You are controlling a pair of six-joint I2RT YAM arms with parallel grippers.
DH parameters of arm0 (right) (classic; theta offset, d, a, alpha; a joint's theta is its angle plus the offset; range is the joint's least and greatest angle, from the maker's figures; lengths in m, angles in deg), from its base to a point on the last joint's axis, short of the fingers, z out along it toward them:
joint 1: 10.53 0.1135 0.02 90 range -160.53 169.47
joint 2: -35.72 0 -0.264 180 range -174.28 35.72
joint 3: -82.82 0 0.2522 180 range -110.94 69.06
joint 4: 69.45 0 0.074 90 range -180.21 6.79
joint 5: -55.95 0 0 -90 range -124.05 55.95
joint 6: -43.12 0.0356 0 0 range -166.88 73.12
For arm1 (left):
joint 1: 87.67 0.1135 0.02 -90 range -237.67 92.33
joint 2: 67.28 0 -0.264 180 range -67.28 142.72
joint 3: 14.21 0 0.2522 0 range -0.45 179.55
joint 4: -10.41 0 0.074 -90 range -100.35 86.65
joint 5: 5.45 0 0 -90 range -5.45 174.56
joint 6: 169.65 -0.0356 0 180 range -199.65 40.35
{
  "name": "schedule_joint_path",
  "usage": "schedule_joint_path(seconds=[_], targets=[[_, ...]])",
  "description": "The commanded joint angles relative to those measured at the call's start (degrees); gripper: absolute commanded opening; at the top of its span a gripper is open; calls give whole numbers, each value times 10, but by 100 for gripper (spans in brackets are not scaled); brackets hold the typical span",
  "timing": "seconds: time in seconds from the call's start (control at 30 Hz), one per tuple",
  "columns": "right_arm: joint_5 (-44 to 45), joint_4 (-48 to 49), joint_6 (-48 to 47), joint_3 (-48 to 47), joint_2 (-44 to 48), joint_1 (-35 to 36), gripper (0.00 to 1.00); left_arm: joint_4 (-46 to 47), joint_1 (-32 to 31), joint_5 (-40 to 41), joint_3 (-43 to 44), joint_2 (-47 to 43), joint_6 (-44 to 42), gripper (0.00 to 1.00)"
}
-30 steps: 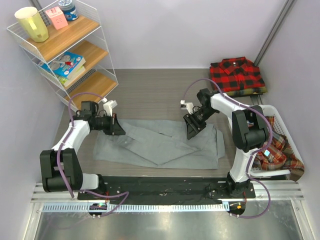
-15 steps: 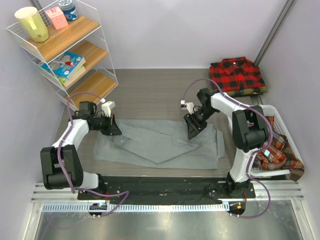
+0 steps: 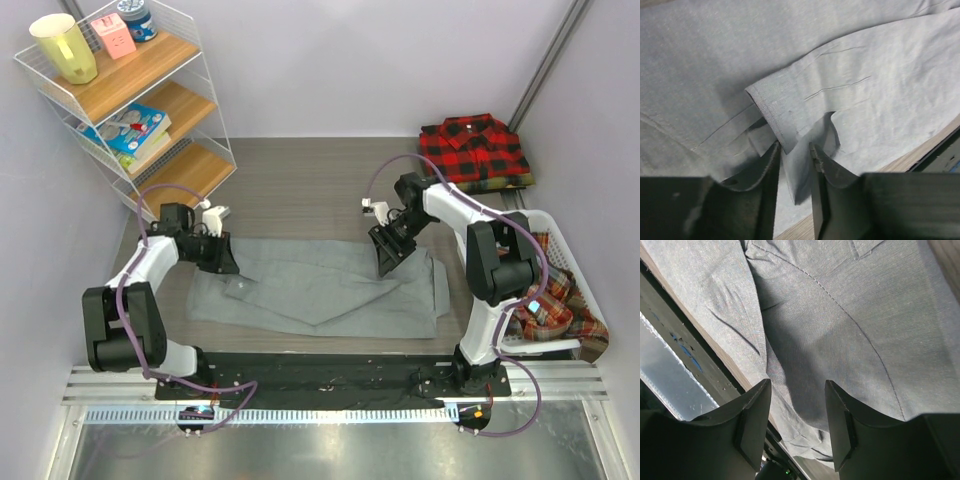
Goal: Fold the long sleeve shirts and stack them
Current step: Fold the shirt
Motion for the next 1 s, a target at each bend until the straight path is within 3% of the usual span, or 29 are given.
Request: schedule_joint_path(seconds=[0.0, 0.07, 0.17, 0.37, 0.57, 0.6, 0.73, 0.83, 0.97], targets=[[11, -18, -11, -28, 40, -2, 52, -17, 4, 43, 34, 6, -17, 34], [23, -20, -13, -32, 56, -2, 52, -18, 10, 59, 42, -6, -26, 36], [23, -27, -14, -32, 88, -1, 50, -36, 2, 49, 60, -37, -77, 52], [-4, -15, 20, 32, 121, 37, 39, -72, -58, 78, 70, -68, -165, 58], [54, 97, 77, 120, 91, 70, 38, -71, -157, 111, 50, -60, -191, 59], [73, 105, 79, 127, 79, 70, 38, -66, -183, 151, 45, -53, -190, 58], [138, 166, 116, 146, 39, 70, 36, -38, -186, 213, 19, -17, -179, 54], [184, 179, 124, 120, -1, 70, 36, -31, -186, 235, 10, -7, -185, 54], [236, 185, 88, 1, -94, 76, 36, -18, -182, 242, 9, -13, -167, 55]])
